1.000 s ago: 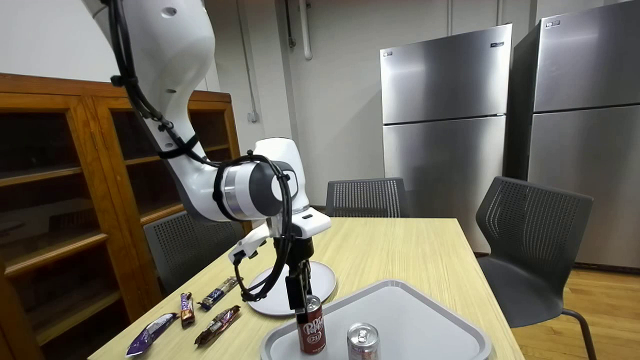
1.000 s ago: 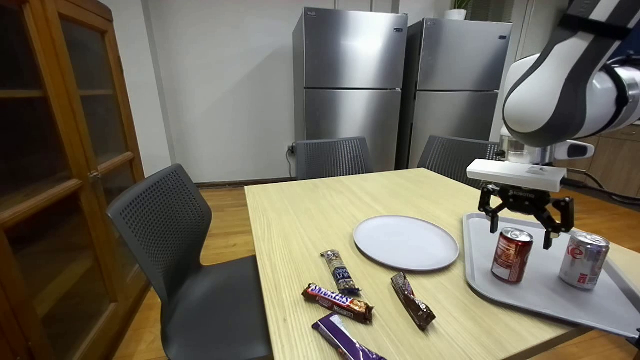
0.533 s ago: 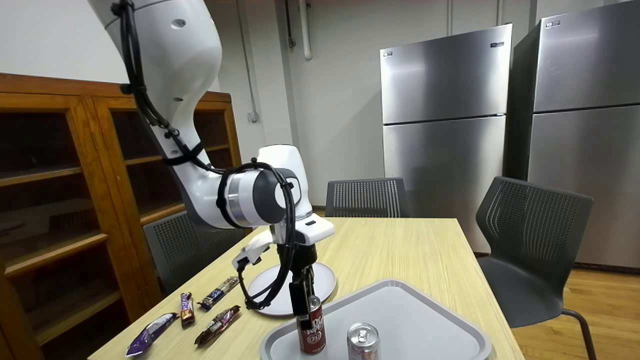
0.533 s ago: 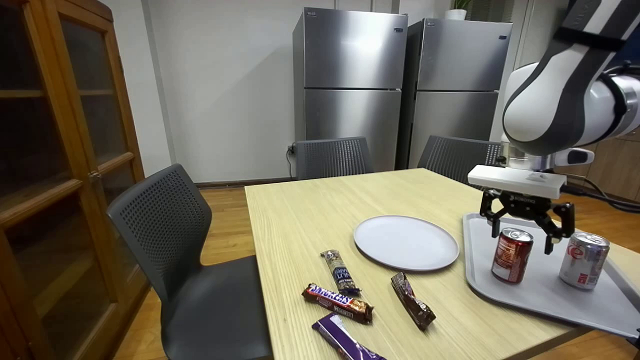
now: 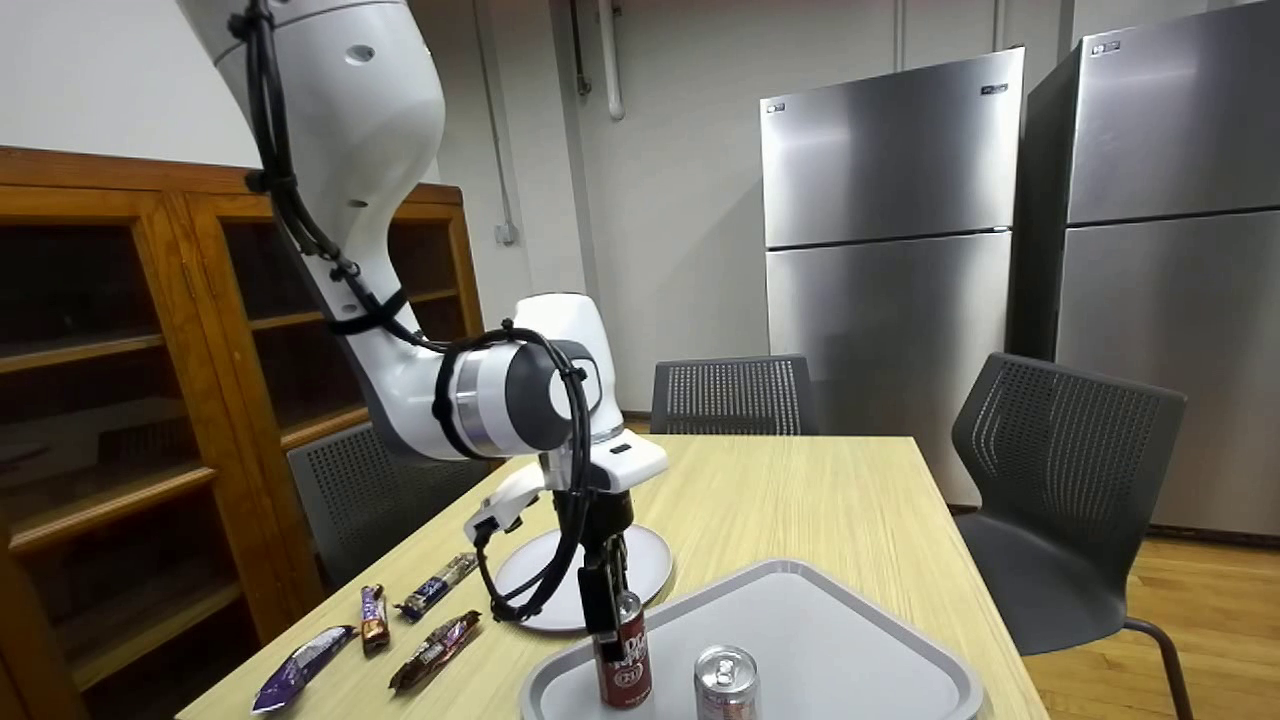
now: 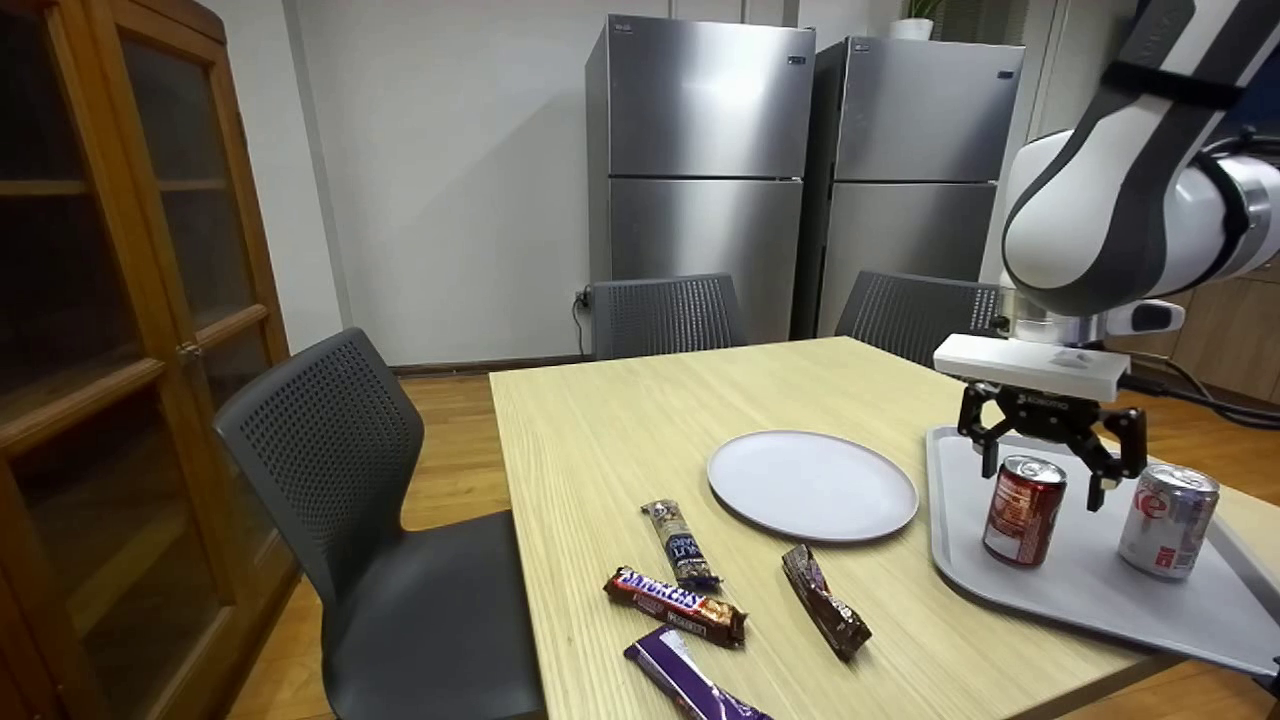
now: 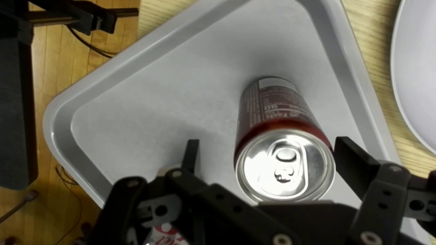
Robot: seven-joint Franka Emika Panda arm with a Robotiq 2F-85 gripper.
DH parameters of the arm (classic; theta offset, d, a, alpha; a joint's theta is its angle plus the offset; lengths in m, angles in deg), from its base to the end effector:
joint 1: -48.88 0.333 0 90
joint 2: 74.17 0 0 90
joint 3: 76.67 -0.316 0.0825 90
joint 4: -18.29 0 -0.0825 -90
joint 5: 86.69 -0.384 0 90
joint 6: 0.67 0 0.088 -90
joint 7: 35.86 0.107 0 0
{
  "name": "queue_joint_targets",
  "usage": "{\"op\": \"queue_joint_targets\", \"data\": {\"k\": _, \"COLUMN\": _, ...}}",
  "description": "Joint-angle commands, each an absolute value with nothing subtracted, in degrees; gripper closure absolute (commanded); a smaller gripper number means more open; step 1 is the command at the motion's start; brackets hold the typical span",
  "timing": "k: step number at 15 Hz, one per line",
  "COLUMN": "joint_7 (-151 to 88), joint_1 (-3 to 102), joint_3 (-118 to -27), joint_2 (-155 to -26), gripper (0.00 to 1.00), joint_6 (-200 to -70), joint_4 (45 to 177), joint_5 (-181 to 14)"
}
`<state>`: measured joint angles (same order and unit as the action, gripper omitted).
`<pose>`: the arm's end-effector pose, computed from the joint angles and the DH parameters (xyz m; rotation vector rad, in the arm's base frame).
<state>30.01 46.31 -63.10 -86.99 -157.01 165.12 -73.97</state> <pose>0.4265 -0.1204 0.1817 2.4538 -1.7168 0.0088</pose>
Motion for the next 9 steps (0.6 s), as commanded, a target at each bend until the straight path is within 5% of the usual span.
{"op": "queue_joint_targets", "data": {"k": 1, "joint_7": 30.0, "joint_1": 47.5, "joint_3": -62.1, "joint_2": -87.3, "gripper": 0.00, "joint_6": -157.5, "joint_4": 164.7, "joint_5": -73.9}}
{"op": "queue_joint_targets", "data": {"k": 2, "joint_7": 30.0, "joint_1": 47.5, "joint_3": -62.1, "joint_2": -87.3, "gripper": 0.00, "joint_6": -157.5, "joint_4": 164.7, "joint_5": -73.9}}
{"op": "queue_joint_targets", "data": {"k": 3, "joint_7": 30.0, "joint_1": 47.6, "joint_3": -62.1, "joint_2": -87.3, "gripper": 0.25, "joint_6": -157.6, "joint_4": 164.7, "joint_5": -73.8}}
{"op": "queue_joint_targets", "data": {"k": 9, "joint_7": 29.8, "joint_1": 47.7, "joint_3": -62.0, "joint_2": -87.1, "gripper": 0.60, "joint_6": -158.3, "joint_4": 164.9, "joint_5": -73.9}}
